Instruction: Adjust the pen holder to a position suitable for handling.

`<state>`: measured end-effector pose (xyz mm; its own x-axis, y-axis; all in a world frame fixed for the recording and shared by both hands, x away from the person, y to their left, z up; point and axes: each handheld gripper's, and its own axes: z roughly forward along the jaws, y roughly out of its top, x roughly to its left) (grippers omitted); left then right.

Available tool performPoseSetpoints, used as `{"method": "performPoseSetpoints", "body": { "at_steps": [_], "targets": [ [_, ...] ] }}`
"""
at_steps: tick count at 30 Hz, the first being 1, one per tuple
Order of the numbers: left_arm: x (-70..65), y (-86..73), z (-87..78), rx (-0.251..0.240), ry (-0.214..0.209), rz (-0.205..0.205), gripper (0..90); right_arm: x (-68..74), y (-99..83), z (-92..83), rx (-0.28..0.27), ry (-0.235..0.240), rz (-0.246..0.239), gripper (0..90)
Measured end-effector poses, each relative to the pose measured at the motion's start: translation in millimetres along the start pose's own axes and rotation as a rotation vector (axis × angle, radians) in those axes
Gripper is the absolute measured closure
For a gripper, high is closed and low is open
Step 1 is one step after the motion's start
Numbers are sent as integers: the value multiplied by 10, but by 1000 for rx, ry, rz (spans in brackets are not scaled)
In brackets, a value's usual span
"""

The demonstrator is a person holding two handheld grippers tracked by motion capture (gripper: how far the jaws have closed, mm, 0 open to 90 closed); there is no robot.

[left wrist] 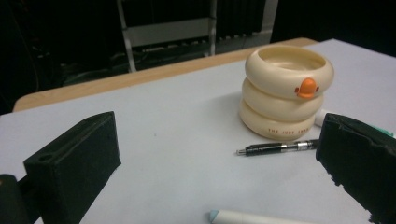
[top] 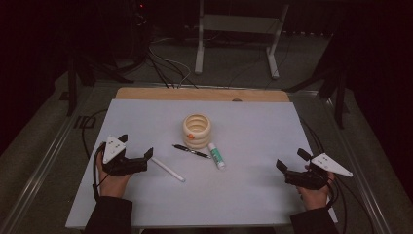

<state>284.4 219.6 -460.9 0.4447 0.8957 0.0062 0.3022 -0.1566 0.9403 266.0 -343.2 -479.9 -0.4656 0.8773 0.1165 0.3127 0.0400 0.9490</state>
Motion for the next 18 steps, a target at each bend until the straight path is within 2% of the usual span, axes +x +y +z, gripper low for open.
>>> {"method": "performPoseSetpoints", "body": {
  "at_steps": [4, 8, 11, 18],
  "targets": [
    [43, -16, -26, -14, 17, -26, 1, 11, 0, 20, 14, 0, 4, 1],
    [59, -27, -55, -19, 18, -39, 0, 43, 29, 25, 13, 8, 13, 1],
    [53, -34, -65, -18, 17, -46, 0, 74, 58, 40, 17, 9, 3, 1],
    [84, -61, -77, -18, 34, -65, 1, 183, 250, 195, 66, 76, -37, 1]
  ]
}}
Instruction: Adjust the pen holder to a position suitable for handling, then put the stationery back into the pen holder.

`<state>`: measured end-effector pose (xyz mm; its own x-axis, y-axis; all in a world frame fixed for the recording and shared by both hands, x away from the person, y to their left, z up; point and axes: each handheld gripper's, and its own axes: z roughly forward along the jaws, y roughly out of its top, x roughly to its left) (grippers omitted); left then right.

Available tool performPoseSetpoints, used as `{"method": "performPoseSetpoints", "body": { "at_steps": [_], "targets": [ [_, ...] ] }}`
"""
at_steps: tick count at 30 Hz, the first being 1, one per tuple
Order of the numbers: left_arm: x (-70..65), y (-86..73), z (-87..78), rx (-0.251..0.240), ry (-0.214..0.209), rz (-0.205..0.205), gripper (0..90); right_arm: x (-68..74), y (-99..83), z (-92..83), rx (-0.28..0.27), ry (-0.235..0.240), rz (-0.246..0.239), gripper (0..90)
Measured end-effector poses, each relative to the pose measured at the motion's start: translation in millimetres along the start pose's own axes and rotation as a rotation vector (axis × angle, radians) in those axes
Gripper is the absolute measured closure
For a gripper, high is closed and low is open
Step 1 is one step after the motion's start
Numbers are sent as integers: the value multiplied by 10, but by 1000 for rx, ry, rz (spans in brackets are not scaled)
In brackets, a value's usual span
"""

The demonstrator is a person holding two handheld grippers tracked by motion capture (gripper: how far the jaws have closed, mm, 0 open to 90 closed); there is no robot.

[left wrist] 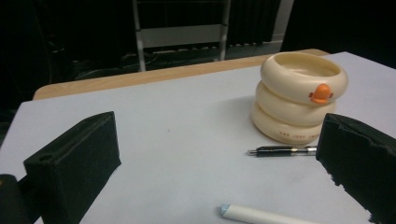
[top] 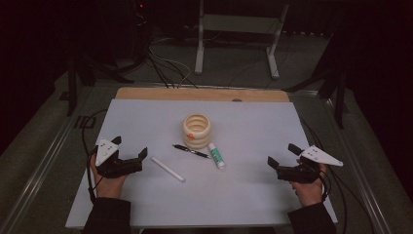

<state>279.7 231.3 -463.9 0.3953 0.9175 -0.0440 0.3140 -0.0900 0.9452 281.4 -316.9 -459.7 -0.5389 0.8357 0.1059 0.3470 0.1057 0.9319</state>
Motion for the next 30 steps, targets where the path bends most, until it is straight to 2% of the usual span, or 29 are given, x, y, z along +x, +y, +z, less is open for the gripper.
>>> {"method": "performPoseSetpoints", "body": {
  "at_steps": [7, 14, 18, 23, 30],
  "targets": [
    [27, 2, -19, 3, 8, -7, 1, 55, 334, 186, 56, 31, -30, 1],
    [28, 16, -19, 6, 9, -5, 1, 194, 565, 368, 75, 63, -73, 2],
    [40, 30, -29, 4, 16, -5, 1, 322, 652, 485, 85, 91, -119, 2],
    [55, 38, -52, 5, 27, -8, 1, 471, 736, 659, 97, 122, -155, 2],
    [70, 46, -60, 9, 34, -10, 1, 663, 793, 941, 115, 174, -176, 2]
  ]
}}
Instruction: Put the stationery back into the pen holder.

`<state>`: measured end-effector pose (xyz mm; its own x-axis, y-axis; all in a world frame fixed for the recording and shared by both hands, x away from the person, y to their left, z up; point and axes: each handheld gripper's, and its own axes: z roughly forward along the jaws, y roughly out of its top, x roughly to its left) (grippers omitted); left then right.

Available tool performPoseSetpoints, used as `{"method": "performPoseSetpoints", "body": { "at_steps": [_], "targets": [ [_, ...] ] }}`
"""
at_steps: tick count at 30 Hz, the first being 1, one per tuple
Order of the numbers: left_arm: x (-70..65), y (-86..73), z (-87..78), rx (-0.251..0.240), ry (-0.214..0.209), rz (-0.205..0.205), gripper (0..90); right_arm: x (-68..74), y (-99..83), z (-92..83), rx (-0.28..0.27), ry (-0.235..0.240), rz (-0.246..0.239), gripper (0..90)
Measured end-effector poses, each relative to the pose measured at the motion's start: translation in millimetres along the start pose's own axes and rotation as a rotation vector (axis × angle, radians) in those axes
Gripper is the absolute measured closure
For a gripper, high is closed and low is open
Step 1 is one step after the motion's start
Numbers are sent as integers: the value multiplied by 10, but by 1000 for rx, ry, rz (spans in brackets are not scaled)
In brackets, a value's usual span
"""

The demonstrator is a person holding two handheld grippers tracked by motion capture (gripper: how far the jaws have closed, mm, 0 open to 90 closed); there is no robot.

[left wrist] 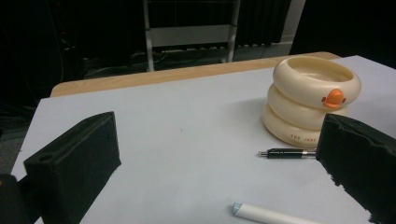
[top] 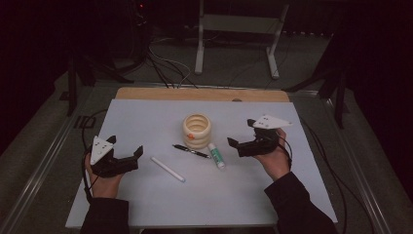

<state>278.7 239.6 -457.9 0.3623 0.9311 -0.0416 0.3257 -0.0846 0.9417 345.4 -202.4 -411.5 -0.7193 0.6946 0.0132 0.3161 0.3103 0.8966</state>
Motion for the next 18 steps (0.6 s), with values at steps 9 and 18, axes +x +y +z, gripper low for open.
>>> {"method": "performPoseSetpoints", "body": {
  "at_steps": [9, 18],
  "targets": [
    [-3, 10, 2, 5, 1, -1, 1, 202, 71, 322, 33, 61, -35, 2],
    [7, 21, -12, -2, 3, -4, 1, 344, 245, 539, 24, 96, -50, 2]
  ]
}}
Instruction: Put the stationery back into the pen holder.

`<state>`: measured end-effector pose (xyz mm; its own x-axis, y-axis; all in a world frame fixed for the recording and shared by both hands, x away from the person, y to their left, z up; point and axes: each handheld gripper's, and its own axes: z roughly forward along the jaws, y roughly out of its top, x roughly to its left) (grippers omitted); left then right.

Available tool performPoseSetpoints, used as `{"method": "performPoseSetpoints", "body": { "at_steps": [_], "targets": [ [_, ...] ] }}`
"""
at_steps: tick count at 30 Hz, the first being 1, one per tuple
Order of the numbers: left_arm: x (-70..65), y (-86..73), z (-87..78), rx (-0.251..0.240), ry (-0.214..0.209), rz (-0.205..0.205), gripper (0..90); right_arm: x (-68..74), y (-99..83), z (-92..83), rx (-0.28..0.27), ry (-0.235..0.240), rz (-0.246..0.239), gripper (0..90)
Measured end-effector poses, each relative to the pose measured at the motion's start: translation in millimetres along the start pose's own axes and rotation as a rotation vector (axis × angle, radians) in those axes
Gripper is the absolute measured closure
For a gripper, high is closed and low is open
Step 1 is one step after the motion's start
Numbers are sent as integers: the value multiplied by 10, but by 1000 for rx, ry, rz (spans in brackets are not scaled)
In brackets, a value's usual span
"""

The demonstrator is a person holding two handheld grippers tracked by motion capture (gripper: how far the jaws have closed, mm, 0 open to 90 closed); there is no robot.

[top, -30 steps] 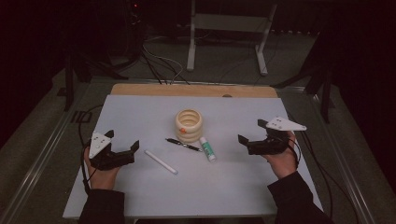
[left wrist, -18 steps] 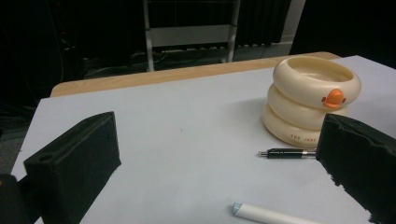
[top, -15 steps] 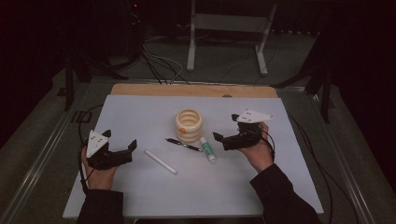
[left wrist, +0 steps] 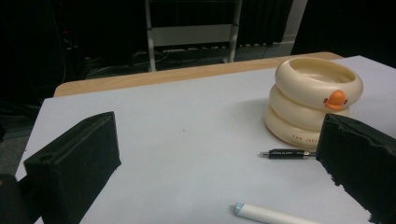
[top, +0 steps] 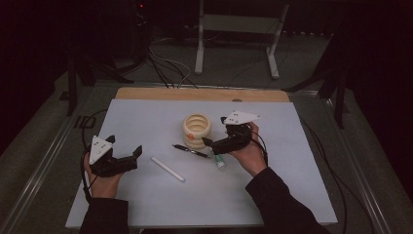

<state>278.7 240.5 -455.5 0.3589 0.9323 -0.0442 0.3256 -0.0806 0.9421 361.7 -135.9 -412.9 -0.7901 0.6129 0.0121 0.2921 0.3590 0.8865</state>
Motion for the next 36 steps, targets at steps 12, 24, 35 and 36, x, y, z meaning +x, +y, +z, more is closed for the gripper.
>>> {"method": "performPoseSetpoints", "body": {
  "at_steps": [12, 24, 35, 36],
  "targets": [
    [-24, 10, 15, -4, -6, 6, 1, 100, 137, 360, 45, 14, 4, 3],
    [18, 14, -11, -13, 9, -8, 1, 416, 91, 815, 155, 78, 6, 66],
    [21, 13, -18, -15, 20, -10, 1, 736, 6, 1052, 257, 108, -42, 272],
    [21, 13, -18, -15, 20, -10, 1, 784, -18, 1087, 276, 121, -48, 301]
  ]
}}
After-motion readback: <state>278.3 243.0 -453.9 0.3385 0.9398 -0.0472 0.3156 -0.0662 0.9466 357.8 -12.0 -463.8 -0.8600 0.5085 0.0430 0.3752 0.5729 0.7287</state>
